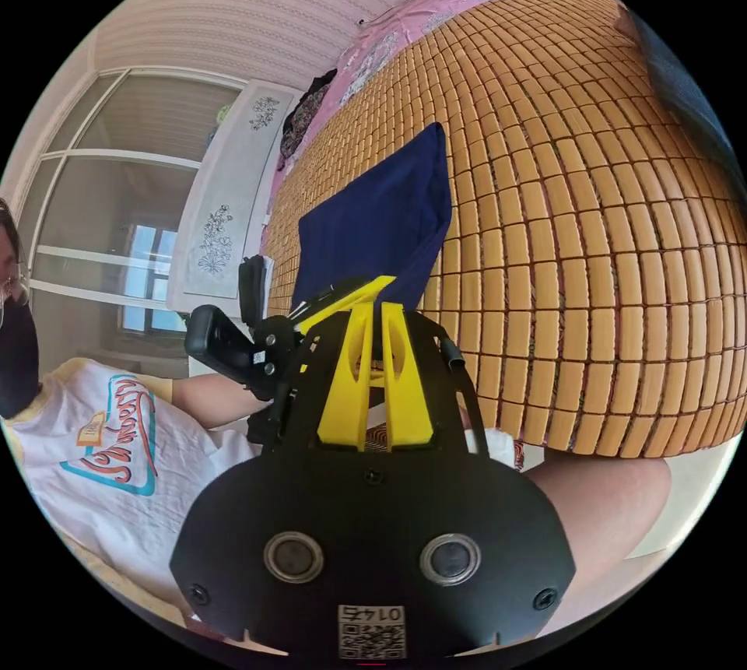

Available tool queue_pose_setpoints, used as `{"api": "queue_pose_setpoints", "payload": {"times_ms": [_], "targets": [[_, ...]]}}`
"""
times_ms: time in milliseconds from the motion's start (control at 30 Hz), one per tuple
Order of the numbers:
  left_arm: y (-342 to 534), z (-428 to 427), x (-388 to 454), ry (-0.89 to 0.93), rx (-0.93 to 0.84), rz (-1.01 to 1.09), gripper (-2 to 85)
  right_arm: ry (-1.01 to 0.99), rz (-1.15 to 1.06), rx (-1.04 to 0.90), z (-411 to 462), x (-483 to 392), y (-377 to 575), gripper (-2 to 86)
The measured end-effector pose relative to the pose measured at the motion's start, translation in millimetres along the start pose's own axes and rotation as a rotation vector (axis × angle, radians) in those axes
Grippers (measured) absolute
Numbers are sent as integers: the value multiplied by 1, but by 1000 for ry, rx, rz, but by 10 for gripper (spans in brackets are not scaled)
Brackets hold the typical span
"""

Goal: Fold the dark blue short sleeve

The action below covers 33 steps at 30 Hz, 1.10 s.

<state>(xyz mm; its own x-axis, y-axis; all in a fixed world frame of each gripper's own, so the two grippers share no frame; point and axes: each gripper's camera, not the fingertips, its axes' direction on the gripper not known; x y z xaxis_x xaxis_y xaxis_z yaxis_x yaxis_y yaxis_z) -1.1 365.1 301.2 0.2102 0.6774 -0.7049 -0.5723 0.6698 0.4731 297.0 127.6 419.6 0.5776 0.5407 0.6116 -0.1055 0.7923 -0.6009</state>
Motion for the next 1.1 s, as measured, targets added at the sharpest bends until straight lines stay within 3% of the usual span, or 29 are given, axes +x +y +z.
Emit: {"api": "queue_pose_setpoints", "payload": {"times_ms": [67,233,400,500,767,900,1100], "targets": [[1,7,-4,68,-92,-11,22,21,3,-20,0,4,3,17],[27,-15,7,185,-71,88,5,187,42,103,-14,35,-1,57],[54,-40,15,214,-88,130,4,181,152,251,-16,61,-20,97],[61,-53,11,222,-84,95,4,145,184,199,-7,74,-28,60],[45,-106,13,288,157,99,6,109,219,363,-66,70,15,14],[36,-132,14,316,285,109,5,212,156,425,-124,42,40,11],[47,-153,-31,294,363,-113,6,255,-35,367,-121,-16,1,11]]}}
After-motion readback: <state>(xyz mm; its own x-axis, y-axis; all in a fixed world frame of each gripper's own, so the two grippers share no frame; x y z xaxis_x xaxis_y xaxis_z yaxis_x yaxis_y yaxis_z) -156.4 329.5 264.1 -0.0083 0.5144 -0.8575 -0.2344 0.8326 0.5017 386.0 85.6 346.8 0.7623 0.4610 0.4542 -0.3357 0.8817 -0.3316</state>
